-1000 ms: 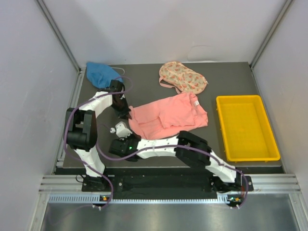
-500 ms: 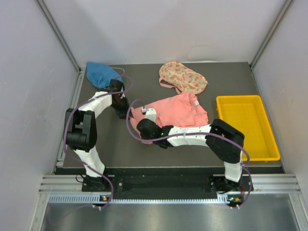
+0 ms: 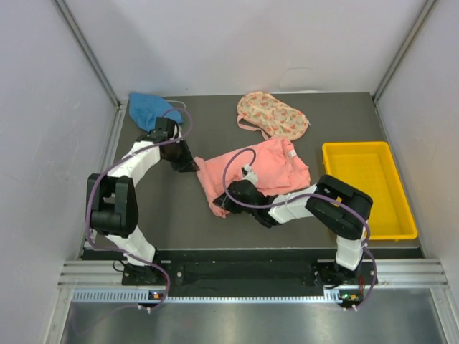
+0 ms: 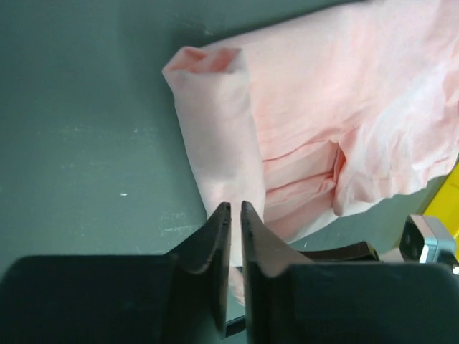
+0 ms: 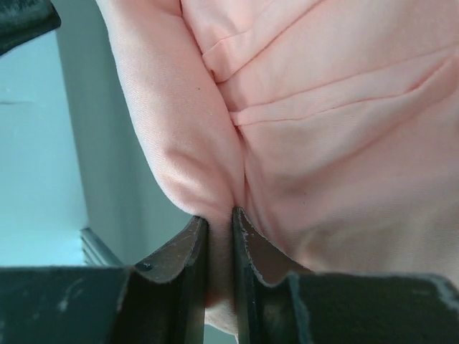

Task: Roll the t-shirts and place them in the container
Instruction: Roll the T-shirt to the center of the board.

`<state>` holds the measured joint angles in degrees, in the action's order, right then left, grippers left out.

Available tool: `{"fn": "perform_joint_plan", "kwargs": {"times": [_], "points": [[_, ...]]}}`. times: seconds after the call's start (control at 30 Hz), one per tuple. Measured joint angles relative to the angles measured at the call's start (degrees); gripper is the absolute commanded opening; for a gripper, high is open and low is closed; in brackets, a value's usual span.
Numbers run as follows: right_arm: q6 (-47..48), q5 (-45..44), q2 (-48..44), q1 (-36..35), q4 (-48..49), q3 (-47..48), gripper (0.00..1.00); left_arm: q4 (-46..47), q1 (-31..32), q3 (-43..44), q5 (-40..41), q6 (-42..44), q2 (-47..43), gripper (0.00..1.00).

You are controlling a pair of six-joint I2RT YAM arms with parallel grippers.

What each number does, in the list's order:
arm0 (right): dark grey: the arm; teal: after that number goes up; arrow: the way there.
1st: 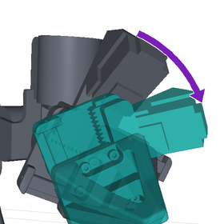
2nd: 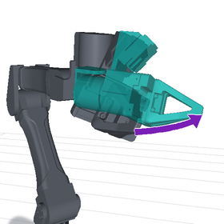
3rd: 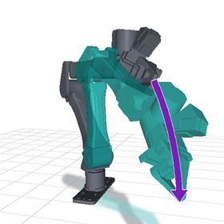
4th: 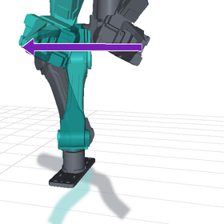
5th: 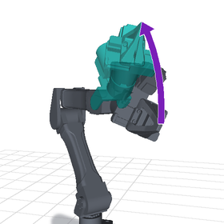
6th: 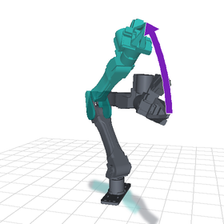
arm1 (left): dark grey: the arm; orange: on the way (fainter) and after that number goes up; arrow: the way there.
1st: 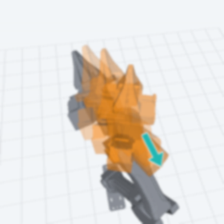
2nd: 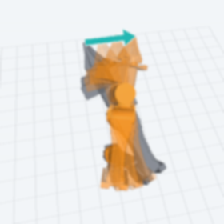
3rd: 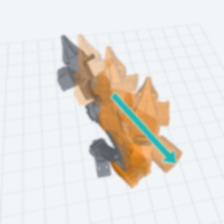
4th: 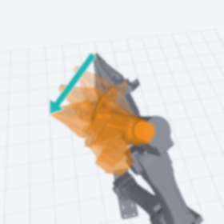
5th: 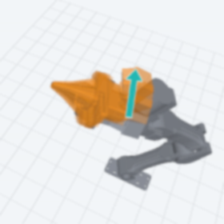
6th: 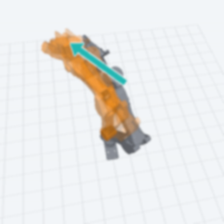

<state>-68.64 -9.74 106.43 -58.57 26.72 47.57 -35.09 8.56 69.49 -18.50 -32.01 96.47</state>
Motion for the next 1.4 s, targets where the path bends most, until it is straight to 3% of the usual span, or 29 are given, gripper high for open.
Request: {"fn": "perform_joint_plan", "kwargs": {"times": [0.03,0.1,0.4,0.73,1.03,1.1,1.27,1.33,1.4], "points": [[-1.16,0.22,0.0,0.17,1.05,-0.66,0.14,0.57,-0.02,-0.72,-0.57,-0.15,-0.44,0.03],[-2.97,0.52,0.0,0.39,2.47,-1.46,0.14,1.99,0.0,-2.4,-2.12,-0.81,-1.25,0.01],[-8.48,2.38,0.04,1.49,7.04,-4.33,0.13,8.55,0.0,-7.41,-7.82,-3.8,-0.04,0.0],[-7.74,2.95,-0.46,1.77,6.82,-4.52,0.51,12.59,0.24,-7.98,-8.79,-5.42,4.72,0.0],[1.6,-0.28,-7.48,-0.26,-5.49,-3.89,0.52,11.93,1.77,-6.25,-6.51,-5.33,7.65,0.0],[4.09,-2.05,-8.28,-1.62,-10.21,-2.16,0.46,11.37,2.08,-5.49,-6.03,-5.29,8.15,0.0],[8.28,-5.2,-8.68,-4.13,-18.64,2.14,0.1,9.97,2.29,-4.02,-5.53,-5.09,9.11,0.0],[9.01,-5.92,-8.68,-4.44,-20.17,2.45,0.01,9.53,2.34,-3.56,-5.53,-5.03,9.46,0.0],[9.05,-6.6,-8.68,-4.42,-21.29,2.43,0.01,9.2,2.43,-3.13,-5.55,-4.92,9.81,0.0]]}}
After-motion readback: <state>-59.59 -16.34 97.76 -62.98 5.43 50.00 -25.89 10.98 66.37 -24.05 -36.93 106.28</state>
